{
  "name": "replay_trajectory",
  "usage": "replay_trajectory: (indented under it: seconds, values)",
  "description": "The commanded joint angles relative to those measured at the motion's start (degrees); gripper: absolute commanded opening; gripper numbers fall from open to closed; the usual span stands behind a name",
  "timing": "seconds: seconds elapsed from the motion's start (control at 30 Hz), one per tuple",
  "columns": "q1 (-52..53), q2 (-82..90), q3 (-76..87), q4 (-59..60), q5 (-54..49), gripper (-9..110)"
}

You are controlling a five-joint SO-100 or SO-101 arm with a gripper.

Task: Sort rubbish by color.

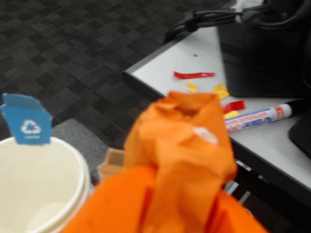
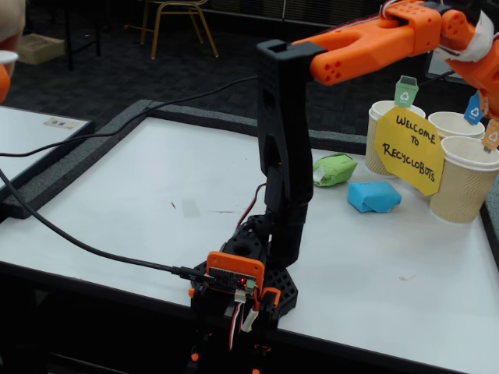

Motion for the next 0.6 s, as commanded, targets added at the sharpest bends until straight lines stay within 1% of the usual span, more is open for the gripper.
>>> replay_trajectory:
  seconds: [0.0, 0.2, 0.47, 0.57]
  values:
    - [-2.7, 1.8, -5.5, -2.3, -1.0, 0]
    - [-4.0, 1.6, -4.3, -2.8, -1.0, 0]
    - [-3.8, 1.0, -1.6, -7.9, -1.0, 0]
    - [-3.6, 1.0, -1.6, -7.8, -1.1, 5]
